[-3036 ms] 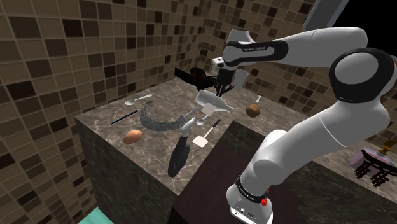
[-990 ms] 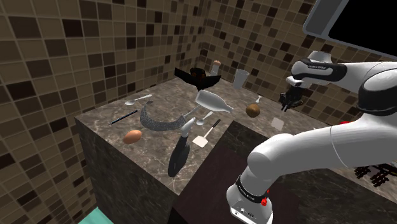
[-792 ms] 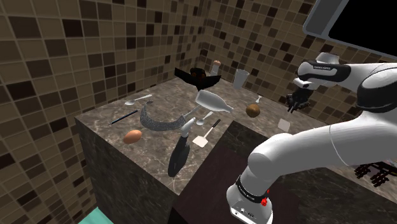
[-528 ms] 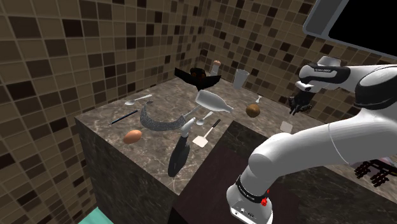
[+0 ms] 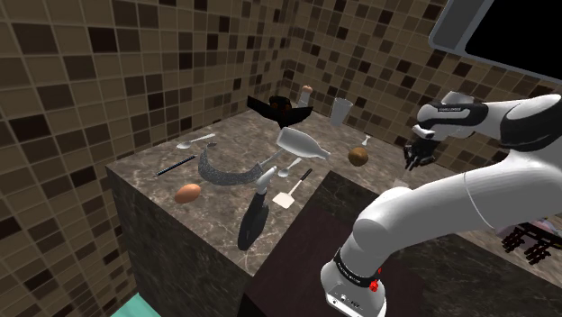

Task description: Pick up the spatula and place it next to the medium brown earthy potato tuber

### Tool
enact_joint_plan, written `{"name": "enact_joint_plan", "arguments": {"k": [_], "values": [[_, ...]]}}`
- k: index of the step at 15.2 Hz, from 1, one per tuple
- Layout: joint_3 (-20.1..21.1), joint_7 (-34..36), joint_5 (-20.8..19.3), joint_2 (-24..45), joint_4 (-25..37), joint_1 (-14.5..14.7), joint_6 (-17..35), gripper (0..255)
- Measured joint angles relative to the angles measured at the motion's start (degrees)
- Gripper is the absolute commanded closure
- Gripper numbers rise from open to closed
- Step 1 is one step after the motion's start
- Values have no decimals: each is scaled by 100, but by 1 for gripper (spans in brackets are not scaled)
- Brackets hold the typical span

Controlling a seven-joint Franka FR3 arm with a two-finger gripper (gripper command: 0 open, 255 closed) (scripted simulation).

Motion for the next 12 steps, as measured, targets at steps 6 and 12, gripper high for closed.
{"name": "enact_joint_plan", "arguments": {"k": [6, 12], "values": [[-412, 46, -119, 92, -253, 207, 441, 255], [-1002, 96, -248, 213, -440, 597, 911, 255]]}}
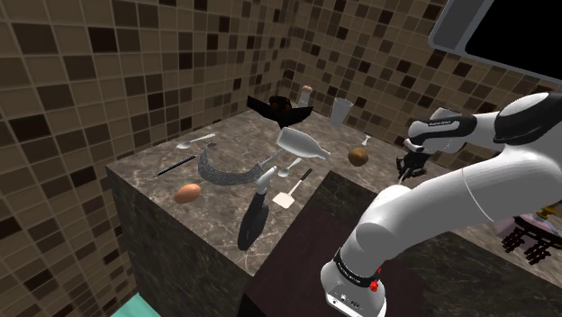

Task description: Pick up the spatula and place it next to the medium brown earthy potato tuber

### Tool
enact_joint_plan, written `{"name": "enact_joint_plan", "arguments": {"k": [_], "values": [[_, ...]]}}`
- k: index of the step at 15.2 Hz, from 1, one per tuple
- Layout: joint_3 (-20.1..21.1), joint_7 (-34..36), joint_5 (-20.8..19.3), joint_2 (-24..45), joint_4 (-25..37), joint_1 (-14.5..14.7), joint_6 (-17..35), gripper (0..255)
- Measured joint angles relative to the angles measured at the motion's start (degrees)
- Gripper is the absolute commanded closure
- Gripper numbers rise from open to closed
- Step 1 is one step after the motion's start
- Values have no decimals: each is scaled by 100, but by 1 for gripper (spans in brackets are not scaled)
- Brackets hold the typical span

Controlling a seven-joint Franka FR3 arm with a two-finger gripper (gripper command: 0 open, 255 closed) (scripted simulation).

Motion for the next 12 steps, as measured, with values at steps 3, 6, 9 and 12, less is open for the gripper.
{"name": "enact_joint_plan", "arguments": {"k": [3, 6, 9, 12], "values": [[-287, 51, -98, 38, -133, 174, 249, 255], [-393, 65, -114, 51, -128, 272, 301, 255], [-408, 67, -116, 53, -127, 286, 308, 255], [-408, 67, -116, 53, -127, 286, 308, 0]]}}
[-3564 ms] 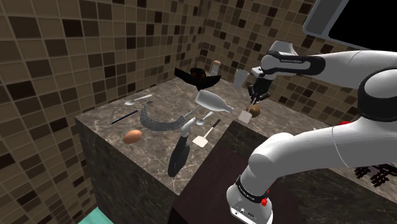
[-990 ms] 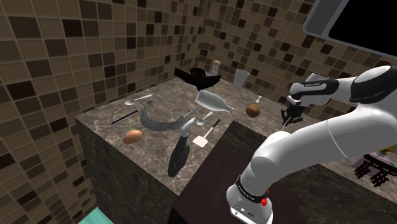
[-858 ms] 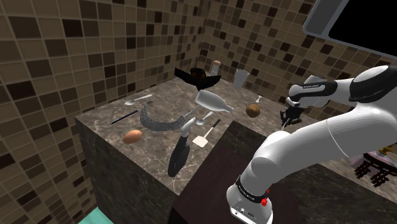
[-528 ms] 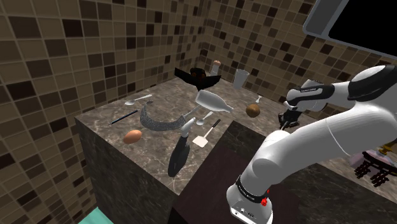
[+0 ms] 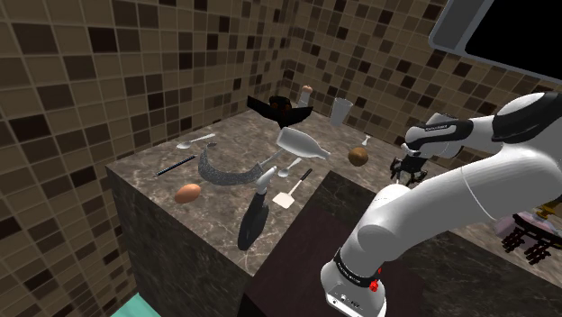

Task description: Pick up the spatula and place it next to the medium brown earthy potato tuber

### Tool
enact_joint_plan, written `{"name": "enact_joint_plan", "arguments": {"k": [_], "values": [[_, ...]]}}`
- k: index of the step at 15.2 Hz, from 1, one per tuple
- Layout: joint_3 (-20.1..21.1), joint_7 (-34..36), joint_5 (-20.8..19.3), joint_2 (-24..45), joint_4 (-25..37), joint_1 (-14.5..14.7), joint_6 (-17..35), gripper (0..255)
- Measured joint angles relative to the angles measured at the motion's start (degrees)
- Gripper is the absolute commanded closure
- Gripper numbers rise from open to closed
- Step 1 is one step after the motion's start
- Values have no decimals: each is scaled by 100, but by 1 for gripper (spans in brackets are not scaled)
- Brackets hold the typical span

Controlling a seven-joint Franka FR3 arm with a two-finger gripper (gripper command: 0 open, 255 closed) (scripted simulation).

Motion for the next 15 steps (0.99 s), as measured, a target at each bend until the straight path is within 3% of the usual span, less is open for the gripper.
{"name": "enact_joint_plan", "arguments": {"k": [4, 9, 15], "values": [[0, 0, 0, 0, 0, 0, 0, 0], [928, -107, 212, -144, 189, -689, -621, 0], [1026, -110, 237, -162, 227, -742, -711, 0]]}}
